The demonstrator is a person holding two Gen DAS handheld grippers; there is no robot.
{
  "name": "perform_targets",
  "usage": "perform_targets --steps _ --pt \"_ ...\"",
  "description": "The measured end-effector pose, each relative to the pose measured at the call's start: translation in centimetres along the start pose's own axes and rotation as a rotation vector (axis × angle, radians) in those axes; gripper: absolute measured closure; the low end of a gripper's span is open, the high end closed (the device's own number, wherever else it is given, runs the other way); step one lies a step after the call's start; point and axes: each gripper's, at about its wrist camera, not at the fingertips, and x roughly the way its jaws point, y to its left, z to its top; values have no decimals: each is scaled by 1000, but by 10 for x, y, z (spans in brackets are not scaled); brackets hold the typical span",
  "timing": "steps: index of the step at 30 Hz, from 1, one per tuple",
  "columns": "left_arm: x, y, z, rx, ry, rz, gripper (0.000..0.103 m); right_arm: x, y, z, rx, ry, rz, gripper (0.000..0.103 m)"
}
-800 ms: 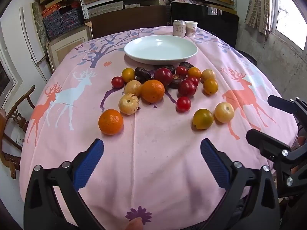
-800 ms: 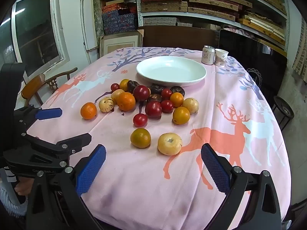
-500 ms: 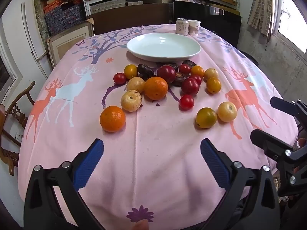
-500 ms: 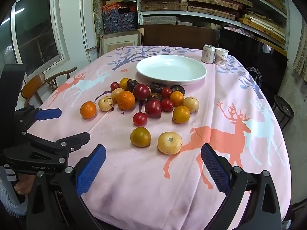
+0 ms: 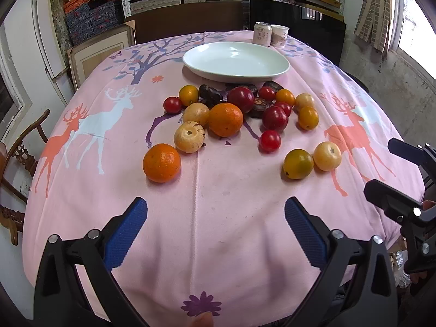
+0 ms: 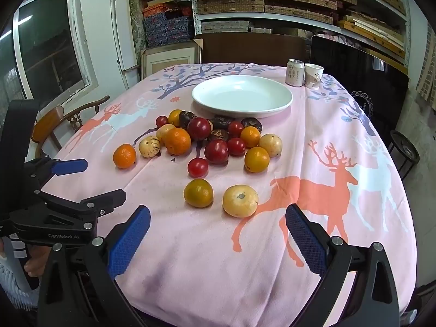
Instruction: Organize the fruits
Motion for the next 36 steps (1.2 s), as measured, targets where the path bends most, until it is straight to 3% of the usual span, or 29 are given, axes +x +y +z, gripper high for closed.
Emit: perform_targets --steps 36 --pt "5 1 -6 -14 19 -4 4 5 0 -4 41 38 28 3"
